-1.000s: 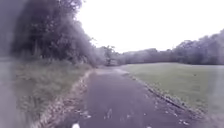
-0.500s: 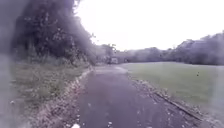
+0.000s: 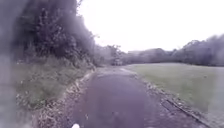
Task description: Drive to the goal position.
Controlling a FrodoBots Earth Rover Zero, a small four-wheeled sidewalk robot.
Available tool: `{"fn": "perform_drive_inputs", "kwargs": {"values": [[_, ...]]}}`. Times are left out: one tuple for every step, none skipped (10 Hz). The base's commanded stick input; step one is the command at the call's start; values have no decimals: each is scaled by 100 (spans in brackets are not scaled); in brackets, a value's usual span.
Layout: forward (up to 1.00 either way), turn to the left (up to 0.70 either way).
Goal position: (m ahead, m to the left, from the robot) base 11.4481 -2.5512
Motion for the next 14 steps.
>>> {"fn": "perform_drive_inputs", "kwargs": {"values": [[70, 0], [70, 0], [70, 0], [70, 0], [70, 0], [70, 0], [70, 0], [70, 0], [70, 0], [70, 0], [70, 0], [70, 0], [70, 0], [70, 0]]}}
